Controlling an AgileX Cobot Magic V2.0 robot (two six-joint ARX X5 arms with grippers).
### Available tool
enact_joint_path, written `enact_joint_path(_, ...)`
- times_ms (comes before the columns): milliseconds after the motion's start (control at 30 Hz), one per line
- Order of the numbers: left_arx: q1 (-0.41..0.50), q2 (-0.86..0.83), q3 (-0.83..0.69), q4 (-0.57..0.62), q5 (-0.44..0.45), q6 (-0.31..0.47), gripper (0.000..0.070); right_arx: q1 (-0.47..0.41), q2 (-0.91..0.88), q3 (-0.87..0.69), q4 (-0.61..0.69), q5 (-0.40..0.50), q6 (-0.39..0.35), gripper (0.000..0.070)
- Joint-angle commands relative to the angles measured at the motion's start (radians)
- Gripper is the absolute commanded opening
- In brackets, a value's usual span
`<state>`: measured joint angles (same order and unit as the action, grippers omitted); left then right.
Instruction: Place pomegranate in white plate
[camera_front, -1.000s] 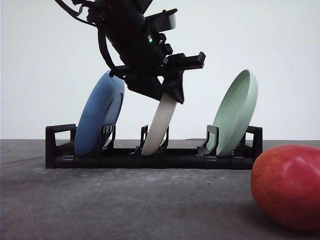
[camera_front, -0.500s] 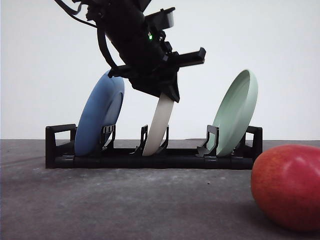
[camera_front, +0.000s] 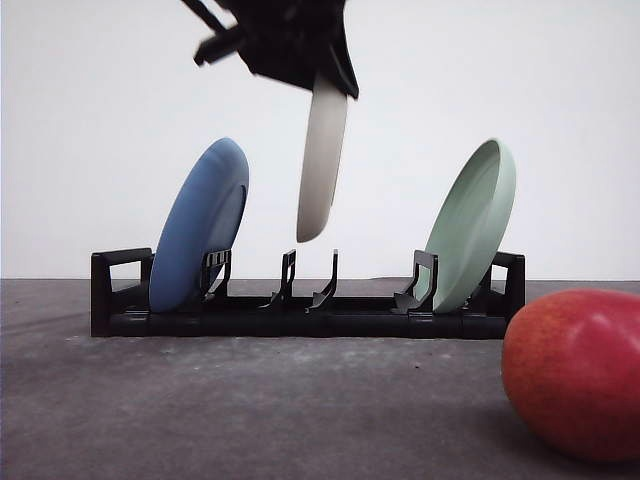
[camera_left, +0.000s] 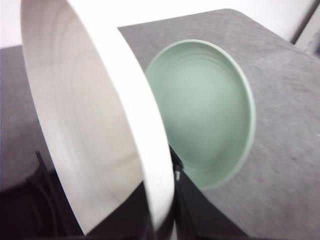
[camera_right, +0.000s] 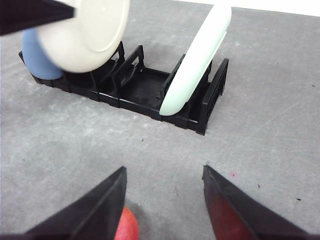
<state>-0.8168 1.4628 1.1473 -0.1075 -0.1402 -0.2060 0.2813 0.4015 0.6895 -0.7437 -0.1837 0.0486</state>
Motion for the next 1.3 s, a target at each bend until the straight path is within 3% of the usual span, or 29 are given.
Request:
enact_joint_path(0,-0.020,-0.026,0.024,-0.018,0.013,-0.030,0.0014,0.005,0.002,0.018,0.011,0.000,-0.008,0.0308)
enact_joint_path(267,-0.123,-0.199,0.023,-0.298,0.012,-0.049,0.0013,0.005,0.002,0.018,0.010,0.000,-0.008,0.0308)
enact_joint_path(367,-0.187,-0.265,0.007,-0.375,-0.045,-0.049,0.0013,0.004,0.002,0.018,0.011,0.000,-0.008,0.0308)
enact_joint_path(600,-0.328,-0.424,-0.136,-0.379,-0.197,-0.046,0.0013,0.005,0.002,0.018,0.011,0.000,-0.008,0.0308)
enact_joint_path(767,-0.406,-0.512,-0.291,-0.294,-0.231,-0.035,0.0013,0.005,0.002,0.018,0.011,0.000,-0.008,0.0308)
enact_joint_path(933,-0.462,-0.541,-0.410,-0.246,-0.231,0.063,0.0011,0.005,0.002,0.018,0.011,0.000,-0.008,0.0308)
enact_joint_path(1133,-0.475,-0.484,-0.426,-0.379,-0.246,0.203,0.0011,0.005,0.002,0.018,0.011,0.000,-0.008,0.0308)
enact_joint_path(1267,-0.476,-0.417,-0.426,-0.410,-0.256,0.335,0.0011,0.004,0.002,0.018,0.011,0.001,-0.008,0.0308)
